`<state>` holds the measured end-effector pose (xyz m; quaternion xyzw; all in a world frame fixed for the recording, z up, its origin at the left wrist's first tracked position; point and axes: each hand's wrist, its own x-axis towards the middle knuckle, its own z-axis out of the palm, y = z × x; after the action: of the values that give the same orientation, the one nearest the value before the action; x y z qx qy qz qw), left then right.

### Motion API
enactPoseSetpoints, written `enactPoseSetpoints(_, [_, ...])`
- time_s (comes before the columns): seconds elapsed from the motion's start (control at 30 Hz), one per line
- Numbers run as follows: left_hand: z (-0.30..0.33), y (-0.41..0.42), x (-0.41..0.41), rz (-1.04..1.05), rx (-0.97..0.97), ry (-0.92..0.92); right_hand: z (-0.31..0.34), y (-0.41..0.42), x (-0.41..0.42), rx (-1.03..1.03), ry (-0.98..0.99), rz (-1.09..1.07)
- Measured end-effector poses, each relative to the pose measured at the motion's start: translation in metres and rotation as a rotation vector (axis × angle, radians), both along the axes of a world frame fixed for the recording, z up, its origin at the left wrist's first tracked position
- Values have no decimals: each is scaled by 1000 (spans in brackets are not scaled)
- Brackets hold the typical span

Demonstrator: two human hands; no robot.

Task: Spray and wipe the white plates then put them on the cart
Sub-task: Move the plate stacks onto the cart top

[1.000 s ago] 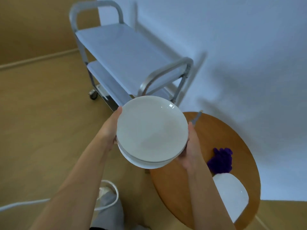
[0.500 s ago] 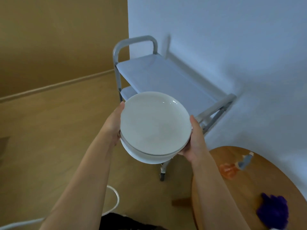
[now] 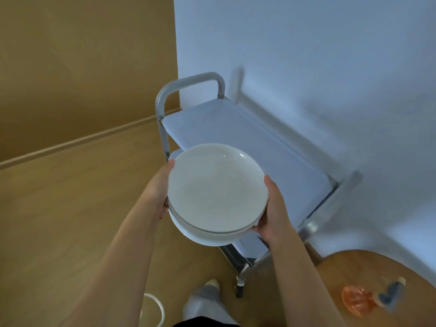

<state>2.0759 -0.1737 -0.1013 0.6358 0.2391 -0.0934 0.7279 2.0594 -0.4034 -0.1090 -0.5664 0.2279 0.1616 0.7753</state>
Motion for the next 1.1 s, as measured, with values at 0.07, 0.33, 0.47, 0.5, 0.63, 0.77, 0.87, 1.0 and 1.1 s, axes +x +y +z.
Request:
enactPoseSetpoints(0.07, [-5, 4, 32, -8, -3, 16, -3, 5, 28, -1, 25, -24])
enactPoseSetpoints(0.33, [-3, 14, 146, -34, -61, 41, -7, 19, 131, 28, 53, -85])
enactPoseSetpoints(0.47, [-5, 22, 209, -46, -98, 59, -12, 32, 182, 31, 55, -152])
enactPoseSetpoints(0.5, [-6, 24, 227, -50, -107, 60, -14, 36, 194, 31, 57, -179])
enactPoseSetpoints(0.63, [-16, 33, 297, -132, -80, 84, -23, 56, 240, 35, 11, -298])
enactPoseSetpoints(0.77, [-34, 40, 356, -223, -34, 118, -36, 73, 283, 64, -1, -455])
enactPoseSetpoints(0.87, [-46, 39, 390, -310, -34, 133, -47, 78, 308, 77, 6, -542])
enactPoseSetpoints(1.0, [-60, 33, 423, -375, -39, 181, -60, 78, 334, 98, 38, -605])
enactPoseSetpoints(1.1, [-69, 27, 441, -398, -50, 214, -71, 77, 349, 98, 64, -638])
